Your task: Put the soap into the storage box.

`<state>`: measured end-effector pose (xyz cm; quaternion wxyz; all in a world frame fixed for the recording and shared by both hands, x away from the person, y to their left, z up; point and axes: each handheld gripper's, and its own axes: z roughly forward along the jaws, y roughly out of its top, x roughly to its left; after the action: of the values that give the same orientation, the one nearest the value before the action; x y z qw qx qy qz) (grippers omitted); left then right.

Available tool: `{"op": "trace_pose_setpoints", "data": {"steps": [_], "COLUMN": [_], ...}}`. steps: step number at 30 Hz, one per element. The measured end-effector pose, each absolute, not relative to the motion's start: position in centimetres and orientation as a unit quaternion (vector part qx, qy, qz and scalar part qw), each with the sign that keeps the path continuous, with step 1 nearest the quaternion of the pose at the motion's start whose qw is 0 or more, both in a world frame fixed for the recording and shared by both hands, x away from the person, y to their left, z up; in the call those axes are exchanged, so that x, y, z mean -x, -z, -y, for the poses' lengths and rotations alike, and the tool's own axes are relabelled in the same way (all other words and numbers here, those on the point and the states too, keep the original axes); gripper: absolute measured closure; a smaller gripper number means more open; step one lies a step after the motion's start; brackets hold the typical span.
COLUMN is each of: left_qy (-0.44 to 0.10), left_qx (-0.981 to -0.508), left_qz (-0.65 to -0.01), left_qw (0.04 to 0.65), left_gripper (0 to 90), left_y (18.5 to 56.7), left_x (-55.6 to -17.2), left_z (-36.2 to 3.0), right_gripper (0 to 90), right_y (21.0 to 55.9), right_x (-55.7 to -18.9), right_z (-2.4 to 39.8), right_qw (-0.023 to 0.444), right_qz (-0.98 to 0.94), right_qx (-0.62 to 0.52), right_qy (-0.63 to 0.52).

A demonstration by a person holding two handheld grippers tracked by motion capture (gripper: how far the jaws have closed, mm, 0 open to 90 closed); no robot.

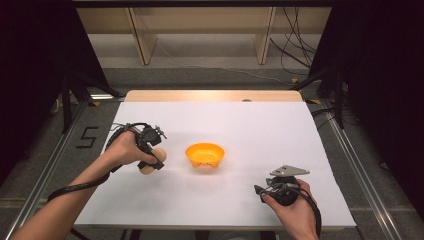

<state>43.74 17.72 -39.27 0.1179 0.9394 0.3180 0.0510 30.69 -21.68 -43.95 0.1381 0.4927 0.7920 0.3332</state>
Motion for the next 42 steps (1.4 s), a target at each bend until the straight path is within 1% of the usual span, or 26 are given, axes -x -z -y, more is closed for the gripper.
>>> {"op": "trace_pose_setpoints", "data": {"steps": [2, 6, 7, 8, 9, 11, 13, 16, 19, 21, 23, 24, 26, 27, 29, 33, 34, 38, 40, 42], "left_qy": [-0.052, -0.054, -0.054, -0.053, -0.053, -0.054, -0.056, -0.054, -0.053, -0.054, -0.055, -0.056, -0.058, -0.058, -0.058, -0.059, -0.059, -0.059, -0.060, -0.060], "left_qx": [-0.939, -0.940, -0.940, -0.942, -0.942, -0.943, -0.943, -0.945, -0.947, -0.949, -0.949, -0.951, -0.950, -0.952, -0.952, -0.953, -0.953, -0.953, -0.953, -0.954], "left_qz": [-0.318, -0.312, -0.312, -0.307, -0.307, -0.303, -0.302, -0.296, -0.291, -0.284, -0.282, -0.278, -0.277, -0.272, -0.273, -0.269, -0.267, -0.264, -0.265, -0.260], "left_qw": [0.121, 0.128, 0.128, 0.127, 0.127, 0.128, 0.130, 0.130, 0.127, 0.126, 0.127, 0.126, 0.129, 0.126, 0.128, 0.130, 0.130, 0.134, 0.134, 0.134], "left_gripper": [32.4, 32.5, 32.5, 32.5, 32.5, 32.5, 32.5, 32.5, 32.5, 32.5, 32.5, 32.5, 32.5, 32.5, 32.5, 32.5, 32.5, 32.5, 32.5, 32.5], "left_y": [39.2, 38.8, 38.8, 38.7, 38.7, 38.5, 38.5, 38.4, 38.2, 38.1, 38.0, 37.9, 37.8, 37.8, 37.7, 37.6, 37.5, 37.4, 37.3, 37.2], "left_x": [-43.8, -44.1, -44.1, -44.3, -44.3, -44.4, -44.4, -44.6, -44.6, -44.8, -44.8, -44.9, -45.0, -45.0, -45.1, -45.2, -45.2, -45.3, -45.4, -45.4], "left_z": [-17.6, -16.9, -16.9, -16.7, -16.7, -16.2, -16.1, -15.7, -15.3, -15.1, -14.9, -14.7, -14.5, -14.4, -14.3, -13.8, -13.7, -13.2, -13.0, -12.8], "right_gripper": [50.2, 50.0, 50.0, 49.7, 49.7, 49.5, 49.5, 49.4, 49.4, 49.3, 49.3, 49.4, 49.4, 49.4, 49.3, 49.1, 48.9, 47.1, 46.9, 46.7], "right_y": [43.8, 43.9, 43.9, 43.8, 43.8, 43.9, 43.9, 43.9, 43.9, 44.0, 43.9, 43.9, 43.7, 43.8, 43.7, 43.8, 43.7, 43.6, 43.6, 43.5], "right_x": [-30.5, -30.4, -30.4, -30.1, -30.1, -30.1, -30.0, -29.8, -29.7, -29.7, -29.5, -29.6, -29.4, -29.5, -29.3, -29.3, -29.2, -29.2, -29.2, -29.1], "right_z": [21.7, 22.1, 22.1, 22.1, 22.3, 22.5, 22.5, 22.6, 22.6, 22.8, 22.6, 22.9, 22.8, 23.0, 22.9, 23.0, 22.7, 22.9, 22.9, 22.9], "right_qw": [0.139, 0.158, 0.158, 0.146, 0.157, 0.162, 0.158, 0.164, 0.157, 0.164, 0.155, 0.169, 0.163, 0.177, 0.170, 0.176, 0.169, 0.190, 0.192, 0.183], "right_qz": [-0.788, -0.788, -0.788, -0.779, -0.783, -0.783, -0.780, -0.777, -0.772, -0.776, -0.770, -0.775, -0.769, -0.771, -0.766, -0.767, -0.761, -0.762, -0.762, -0.762], "right_qx": [-0.500, -0.487, -0.487, -0.506, -0.497, -0.492, -0.495, -0.498, -0.509, -0.501, -0.513, -0.498, -0.507, -0.496, -0.506, -0.499, -0.510, -0.499, -0.499, -0.501], "right_qy": [-0.330, -0.343, -0.343, -0.340, -0.341, -0.345, -0.349, -0.348, -0.346, -0.347, -0.345, -0.350, -0.354, -0.357, -0.358, -0.362, -0.364, -0.367, -0.366, -0.367]}}
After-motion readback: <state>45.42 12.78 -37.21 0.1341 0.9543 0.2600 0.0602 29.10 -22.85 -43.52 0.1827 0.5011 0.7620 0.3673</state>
